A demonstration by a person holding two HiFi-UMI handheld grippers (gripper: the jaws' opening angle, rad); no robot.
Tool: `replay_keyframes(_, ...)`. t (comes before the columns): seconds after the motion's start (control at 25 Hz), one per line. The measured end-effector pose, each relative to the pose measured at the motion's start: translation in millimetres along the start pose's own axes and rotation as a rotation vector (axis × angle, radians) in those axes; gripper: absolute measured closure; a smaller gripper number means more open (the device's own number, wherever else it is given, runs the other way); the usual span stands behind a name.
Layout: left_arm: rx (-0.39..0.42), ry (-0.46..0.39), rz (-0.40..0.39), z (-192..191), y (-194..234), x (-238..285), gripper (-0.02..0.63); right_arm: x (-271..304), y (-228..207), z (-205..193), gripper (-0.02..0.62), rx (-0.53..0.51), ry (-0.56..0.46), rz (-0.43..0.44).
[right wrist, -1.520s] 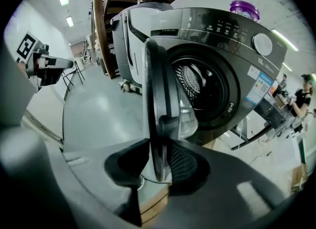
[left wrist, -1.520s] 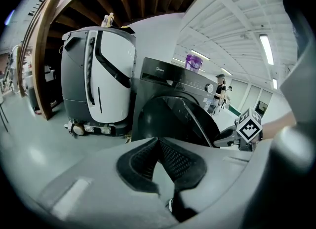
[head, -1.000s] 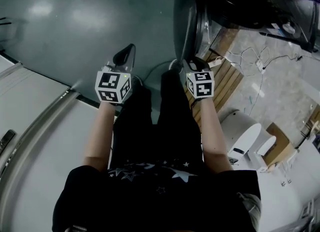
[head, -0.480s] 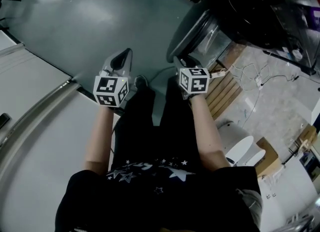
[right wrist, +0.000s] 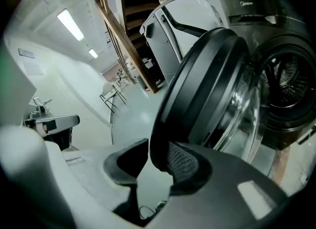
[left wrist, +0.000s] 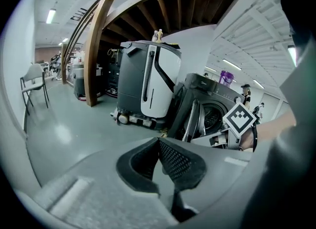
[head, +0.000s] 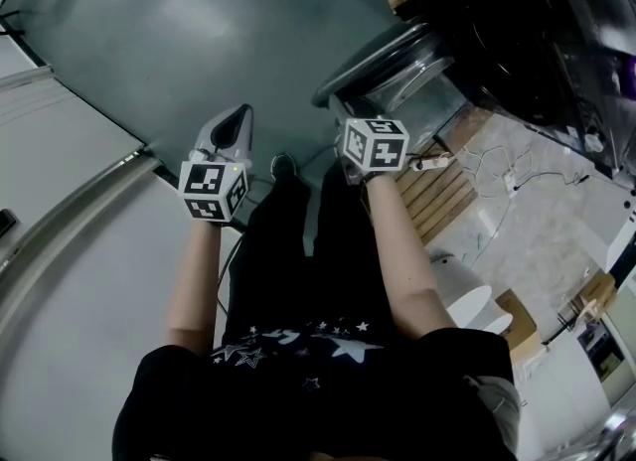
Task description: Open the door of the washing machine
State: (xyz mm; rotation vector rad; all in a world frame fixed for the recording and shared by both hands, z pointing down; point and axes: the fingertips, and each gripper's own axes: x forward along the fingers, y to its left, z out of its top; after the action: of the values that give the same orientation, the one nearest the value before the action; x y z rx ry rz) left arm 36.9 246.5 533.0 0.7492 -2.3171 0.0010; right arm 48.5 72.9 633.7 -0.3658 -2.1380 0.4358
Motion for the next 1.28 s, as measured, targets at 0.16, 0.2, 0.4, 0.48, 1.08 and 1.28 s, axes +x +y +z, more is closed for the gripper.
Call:
replay_keyframes(0.16,-0.036,-0.003,0.060,-0.6,4.3,4.9,0.595,24.8,16.2,18.2,0.469,-0.064,0.014,0.077)
replay_keyframes(0.2,-0.048,-0.003,0.074,-0.6,2.8,6.4,0.595,29.7,18.8,23.0,0.469,-0.073,0.017,0.094)
replay_keyframes(0.4,-0.084,0.001,0.156,2.3,-2.9,11.7,0.595,41.2,26.2,54.8,0.469,-0.040,0.019,0.201)
replay_keyframes(0.48,-0.092,-0.004,0.196,7.2,-4.2,13.4,0.595,38.6,20.5,68.2,0.469,-0.073,0.019,0.223)
replay_keyframes(1.08,-0.116,-0.073,0.278,48.4,6.6,35.8,0.595,55.5,-44.6,180.0,0.469,-0.083,-0.143,0.078)
replay_keyframes(1.28,-0.095,-0.058,0.232,59.3,32.4,57.8,0.595,70.9,-44.6,195.6,0.469,-0.064,-0.160,0.041)
